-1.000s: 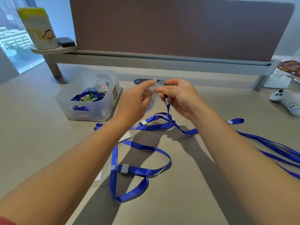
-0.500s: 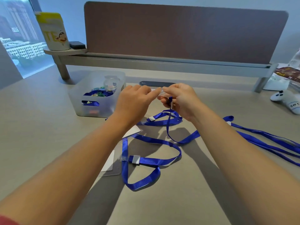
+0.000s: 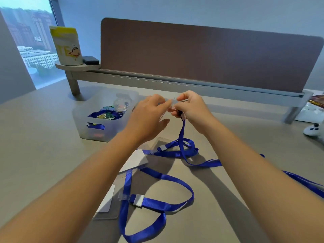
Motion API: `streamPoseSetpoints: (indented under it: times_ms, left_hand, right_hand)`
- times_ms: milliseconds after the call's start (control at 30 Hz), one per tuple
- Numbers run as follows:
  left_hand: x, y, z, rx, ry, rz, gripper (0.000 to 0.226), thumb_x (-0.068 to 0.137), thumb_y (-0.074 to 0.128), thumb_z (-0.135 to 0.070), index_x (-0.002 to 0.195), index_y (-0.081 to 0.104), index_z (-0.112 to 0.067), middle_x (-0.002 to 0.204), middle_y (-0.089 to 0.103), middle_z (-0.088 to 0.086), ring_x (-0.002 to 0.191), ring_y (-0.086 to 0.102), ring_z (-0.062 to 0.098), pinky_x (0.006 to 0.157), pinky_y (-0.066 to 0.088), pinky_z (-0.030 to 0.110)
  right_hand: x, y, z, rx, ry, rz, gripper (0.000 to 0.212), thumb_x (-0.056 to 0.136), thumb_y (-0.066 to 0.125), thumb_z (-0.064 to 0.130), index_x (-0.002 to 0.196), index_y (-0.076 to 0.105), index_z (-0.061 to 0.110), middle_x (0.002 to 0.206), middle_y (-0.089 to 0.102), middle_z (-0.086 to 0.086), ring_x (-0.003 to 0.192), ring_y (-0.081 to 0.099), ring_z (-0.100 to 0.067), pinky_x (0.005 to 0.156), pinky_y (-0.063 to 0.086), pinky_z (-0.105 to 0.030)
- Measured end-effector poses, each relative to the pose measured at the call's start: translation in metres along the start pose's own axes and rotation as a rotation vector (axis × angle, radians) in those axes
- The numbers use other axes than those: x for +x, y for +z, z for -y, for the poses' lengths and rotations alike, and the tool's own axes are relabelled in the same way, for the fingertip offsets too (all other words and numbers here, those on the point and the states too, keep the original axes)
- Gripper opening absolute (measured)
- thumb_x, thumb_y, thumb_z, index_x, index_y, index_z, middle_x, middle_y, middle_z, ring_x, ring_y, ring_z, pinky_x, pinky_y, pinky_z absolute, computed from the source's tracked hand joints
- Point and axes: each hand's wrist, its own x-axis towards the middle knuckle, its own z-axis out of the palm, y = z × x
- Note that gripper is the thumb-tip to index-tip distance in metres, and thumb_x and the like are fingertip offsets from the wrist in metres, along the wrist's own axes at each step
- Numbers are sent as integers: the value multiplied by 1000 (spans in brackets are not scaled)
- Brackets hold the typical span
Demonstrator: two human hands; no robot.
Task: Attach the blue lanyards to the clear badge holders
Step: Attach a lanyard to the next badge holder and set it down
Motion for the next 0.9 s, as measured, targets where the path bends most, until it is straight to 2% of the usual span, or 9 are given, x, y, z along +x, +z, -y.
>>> streamPoseSetpoints:
  times_ms: [33, 67, 133, 200, 300, 400, 467, 667, 900]
  left_hand:
    - [2, 1, -1, -106, -82, 57, 43, 84, 60, -20, 125, 52, -12, 123, 56, 15, 107, 51, 25, 85, 47, 35]
    - [5, 1, -2, -212, -154, 92, 41, 87, 54, -22, 127, 50, -13, 125, 53, 13, 106, 47, 19, 84, 43, 29]
    - [12, 1, -6, -410, -264, 82, 34, 91, 48, -23, 122, 55, -12, 122, 57, 12, 96, 44, 11, 74, 41, 21]
    - [21, 2, -8, -547, -387, 56, 30, 91, 48, -22, 115, 61, -9, 115, 65, 13, 91, 49, 10, 70, 41, 23]
    - [32, 3, -8, -563, -491, 101, 27, 89, 51, -21, 105, 66, -4, 102, 68, 16, 85, 53, 15, 61, 42, 20]
    - [38, 4, -9, -520, -505, 187, 26, 88, 53, -21, 101, 67, -3, 88, 62, 12, 81, 53, 17, 58, 39, 16]
    - [40, 3, -9, -478, -488, 202, 26, 88, 53, -20, 102, 67, -3, 89, 61, 9, 82, 52, 16, 58, 38, 14]
    - [43, 5, -12, -331, -445, 131, 26, 89, 52, -21, 100, 66, -3, 101, 67, 16, 80, 51, 16, 56, 36, 16]
    - [43, 6, -13, -407, -439, 60, 19, 87, 55, -20, 88, 62, -3, 78, 53, 5, 74, 49, 16, 57, 36, 17]
  right_hand:
    - [3, -2, -2, -1, -14, 13, 23, 91, 49, 5, 78, 41, 22, 72, 58, 1, 60, 55, -7, 51, 49, -10]
    - [5, -4, -4, 1, -25, 27, 24, 91, 49, 4, 77, 41, 22, 72, 58, 1, 60, 55, -6, 48, 48, -8]
    - [9, -6, -7, -14, -54, 47, 26, 91, 50, 4, 76, 40, 23, 71, 56, 2, 60, 55, -6, 47, 47, -5]
    - [12, -7, -11, -40, -85, 66, 27, 90, 51, 5, 74, 39, 23, 71, 55, 2, 61, 56, -6, 48, 47, -4]
    - [15, -9, -16, -84, -123, 82, 28, 91, 50, 7, 73, 38, 25, 78, 58, -3, 61, 57, -6, 50, 48, -6]
    - [15, -11, -18, -131, -155, 93, 29, 91, 51, 8, 72, 37, 26, 80, 57, -4, 61, 56, -5, 50, 48, -8]
    - [16, -11, -19, -139, -176, 106, 30, 91, 50, 8, 72, 37, 27, 75, 55, 1, 61, 56, -4, 52, 48, -10]
    - [16, -11, -21, -132, -230, 77, 32, 92, 48, 6, 71, 36, 28, 71, 52, 7, 63, 55, -2, 53, 48, -7]
    - [14, -7, -21, -139, -301, -44, 37, 91, 47, 2, 67, 34, 27, 70, 47, 4, 71, 53, -14, 61, 46, -16]
